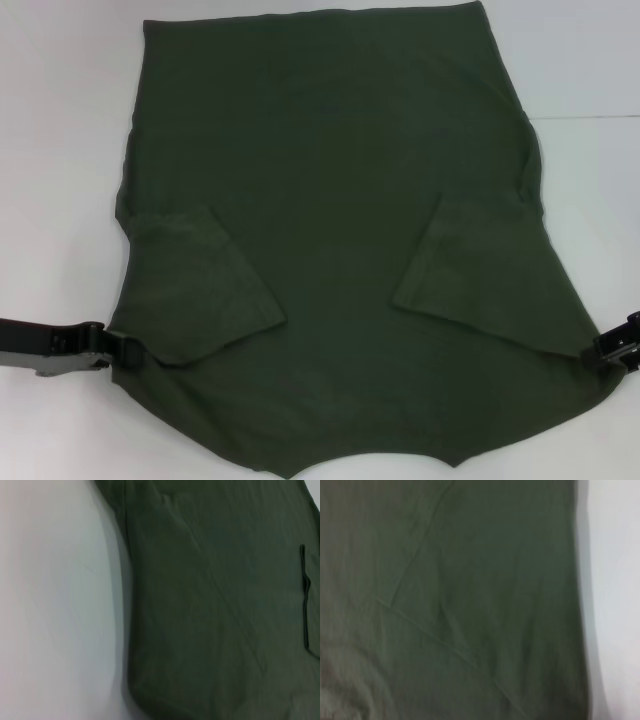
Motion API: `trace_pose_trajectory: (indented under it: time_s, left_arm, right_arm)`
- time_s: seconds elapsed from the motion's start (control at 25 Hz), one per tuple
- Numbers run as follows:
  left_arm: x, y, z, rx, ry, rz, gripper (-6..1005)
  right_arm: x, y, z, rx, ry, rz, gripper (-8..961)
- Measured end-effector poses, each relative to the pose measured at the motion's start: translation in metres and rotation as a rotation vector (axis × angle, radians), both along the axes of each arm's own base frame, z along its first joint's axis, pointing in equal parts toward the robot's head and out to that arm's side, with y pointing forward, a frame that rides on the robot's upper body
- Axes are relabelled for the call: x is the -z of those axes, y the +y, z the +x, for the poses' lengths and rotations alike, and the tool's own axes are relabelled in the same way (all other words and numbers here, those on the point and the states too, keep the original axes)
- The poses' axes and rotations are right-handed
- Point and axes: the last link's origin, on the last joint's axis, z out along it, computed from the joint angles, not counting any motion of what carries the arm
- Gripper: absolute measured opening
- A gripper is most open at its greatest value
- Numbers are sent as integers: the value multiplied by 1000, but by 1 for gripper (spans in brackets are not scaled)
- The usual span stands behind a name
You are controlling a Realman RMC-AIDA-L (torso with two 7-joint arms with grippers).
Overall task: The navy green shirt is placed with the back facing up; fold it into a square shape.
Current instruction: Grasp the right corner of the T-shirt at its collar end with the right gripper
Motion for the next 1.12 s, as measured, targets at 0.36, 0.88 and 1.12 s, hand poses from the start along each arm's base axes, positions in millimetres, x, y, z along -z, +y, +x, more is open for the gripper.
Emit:
trace_pose_trajectory:
  time_s: [0.36, 0.88, 1.12]
  left_arm:
    - [-1, 0, 0, -1, 0, 1, 40]
    - [-1, 1, 1, 0, 2, 2, 39]
    - [-2, 2, 1, 1, 3, 3, 40]
  right_arm:
    - [6, 2, -1, -15, -20, -5, 509]
    - [6, 4, 1, -16, -29, 9, 358]
    - [5, 4, 2, -17, -32, 13, 295]
